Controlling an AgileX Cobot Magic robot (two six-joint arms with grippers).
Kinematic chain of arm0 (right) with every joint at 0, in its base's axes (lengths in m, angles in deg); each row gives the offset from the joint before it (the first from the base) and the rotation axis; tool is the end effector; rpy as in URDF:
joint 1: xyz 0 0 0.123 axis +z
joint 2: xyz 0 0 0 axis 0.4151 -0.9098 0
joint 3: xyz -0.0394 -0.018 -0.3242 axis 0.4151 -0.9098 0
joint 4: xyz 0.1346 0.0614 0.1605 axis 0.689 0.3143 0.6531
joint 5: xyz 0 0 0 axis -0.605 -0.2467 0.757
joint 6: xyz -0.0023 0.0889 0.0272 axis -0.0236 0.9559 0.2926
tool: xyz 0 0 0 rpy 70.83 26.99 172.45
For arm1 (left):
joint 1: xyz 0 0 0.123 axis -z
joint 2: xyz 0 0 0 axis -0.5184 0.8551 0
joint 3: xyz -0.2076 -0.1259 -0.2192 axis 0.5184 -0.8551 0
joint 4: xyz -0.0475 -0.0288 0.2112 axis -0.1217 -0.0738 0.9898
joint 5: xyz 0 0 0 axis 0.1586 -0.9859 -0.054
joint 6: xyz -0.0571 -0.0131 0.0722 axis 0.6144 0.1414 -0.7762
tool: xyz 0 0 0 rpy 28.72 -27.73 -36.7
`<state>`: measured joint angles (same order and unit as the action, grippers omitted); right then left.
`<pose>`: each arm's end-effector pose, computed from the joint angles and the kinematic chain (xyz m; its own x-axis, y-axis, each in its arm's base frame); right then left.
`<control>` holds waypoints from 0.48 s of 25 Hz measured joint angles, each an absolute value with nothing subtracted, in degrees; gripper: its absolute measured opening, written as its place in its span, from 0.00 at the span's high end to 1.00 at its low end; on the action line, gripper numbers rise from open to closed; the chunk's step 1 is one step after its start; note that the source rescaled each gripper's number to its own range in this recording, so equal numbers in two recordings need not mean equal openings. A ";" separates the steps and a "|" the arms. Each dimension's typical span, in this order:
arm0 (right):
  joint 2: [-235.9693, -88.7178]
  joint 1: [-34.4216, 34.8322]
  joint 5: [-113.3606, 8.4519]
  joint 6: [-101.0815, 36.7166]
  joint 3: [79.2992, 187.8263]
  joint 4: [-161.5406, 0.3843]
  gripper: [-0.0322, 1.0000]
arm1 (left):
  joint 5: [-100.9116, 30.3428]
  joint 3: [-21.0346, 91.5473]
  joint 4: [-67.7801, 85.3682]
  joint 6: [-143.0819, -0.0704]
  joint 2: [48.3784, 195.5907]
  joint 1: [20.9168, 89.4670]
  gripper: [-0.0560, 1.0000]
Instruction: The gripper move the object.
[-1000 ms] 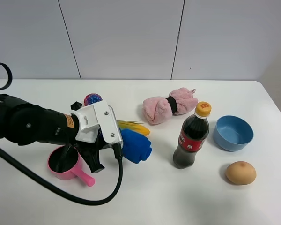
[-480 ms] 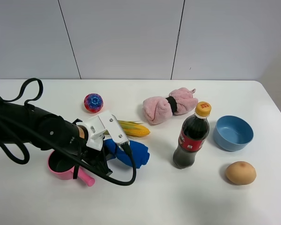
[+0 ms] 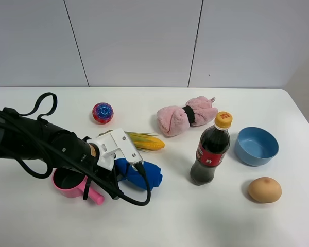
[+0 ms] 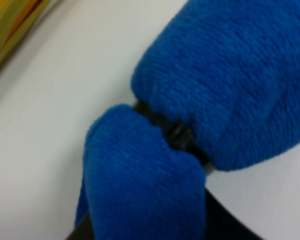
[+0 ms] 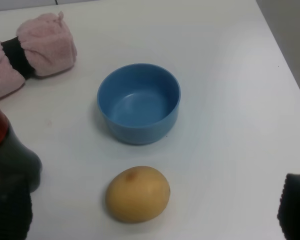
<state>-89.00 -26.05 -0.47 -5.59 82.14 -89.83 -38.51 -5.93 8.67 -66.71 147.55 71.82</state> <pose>-0.0762 0.0001 0.2597 -0.4543 0.0658 -0.8884 0.0697 0.9968 0.0383 0.2067 -0.1807 0.1918 -0.4682 0.7569 -0.4559 0.8177 0.5667 0.1012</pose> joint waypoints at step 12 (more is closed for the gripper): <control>-89.00 -26.05 -0.47 -5.59 82.14 -89.83 0.00 | -38.13 -5.93 8.62 -62.40 147.61 71.82 0.24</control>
<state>-89.00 -26.05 -0.47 -5.59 82.14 -89.83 -38.13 -5.93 8.62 -62.40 147.61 71.82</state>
